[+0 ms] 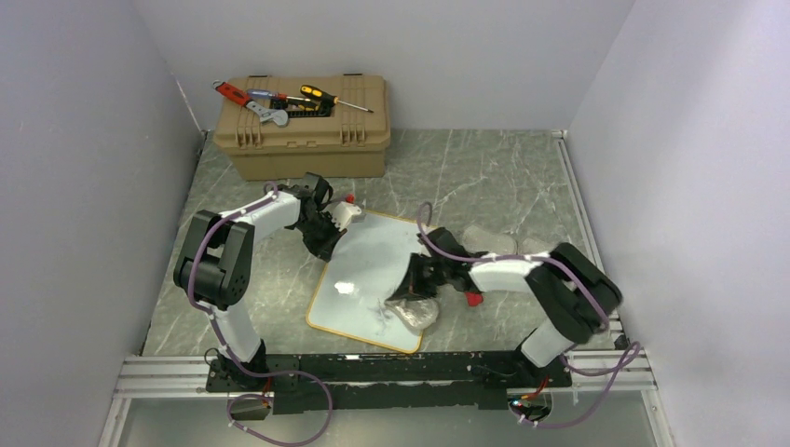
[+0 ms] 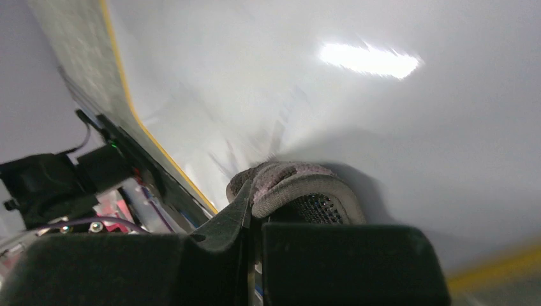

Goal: Erase the whiteboard
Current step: Erase the whiteboard at the center of the board.

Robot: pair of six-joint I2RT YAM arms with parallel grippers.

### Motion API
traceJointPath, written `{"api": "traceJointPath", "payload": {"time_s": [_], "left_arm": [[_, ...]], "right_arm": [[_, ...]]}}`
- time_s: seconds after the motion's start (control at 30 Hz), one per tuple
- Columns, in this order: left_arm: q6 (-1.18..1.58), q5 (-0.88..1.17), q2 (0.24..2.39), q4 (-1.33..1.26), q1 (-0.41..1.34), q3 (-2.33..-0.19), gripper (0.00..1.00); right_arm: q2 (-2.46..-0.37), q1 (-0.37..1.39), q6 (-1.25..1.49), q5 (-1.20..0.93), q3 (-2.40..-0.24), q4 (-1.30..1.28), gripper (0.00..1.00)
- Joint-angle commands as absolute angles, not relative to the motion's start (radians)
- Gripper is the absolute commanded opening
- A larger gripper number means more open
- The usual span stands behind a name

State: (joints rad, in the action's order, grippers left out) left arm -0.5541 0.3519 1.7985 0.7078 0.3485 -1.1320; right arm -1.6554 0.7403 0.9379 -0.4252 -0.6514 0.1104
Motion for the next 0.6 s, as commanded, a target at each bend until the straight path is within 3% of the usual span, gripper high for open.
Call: {"api": "traceJointPath", "payload": {"time_s": [0.0,0.17,0.47,0.57], "left_arm": [[-0.568,0.314,1.891,0.747,0.351,-1.061,0.00],[-0.562,0.312,1.897,0.741,0.351,-1.059,0.00],[-0.555,0.316,1.898,0.751,0.351,-1.070,0.00],[-0.560,0.311,1.895,0.756,0.351,-1.068,0.00]], "right_arm": [[-1.538,0.723,0.815,-0.325,-0.467,-0.263,0.00],[-1.596,0.783,0.792,-0.430,-0.491,-0.172,0.00],[-1.957,0.887,0.766,-0.519,-0.821,-0.017,0.00],[-1.926,0.886,0.765,-0.524,-0.824,-0.023,0.00]]}}
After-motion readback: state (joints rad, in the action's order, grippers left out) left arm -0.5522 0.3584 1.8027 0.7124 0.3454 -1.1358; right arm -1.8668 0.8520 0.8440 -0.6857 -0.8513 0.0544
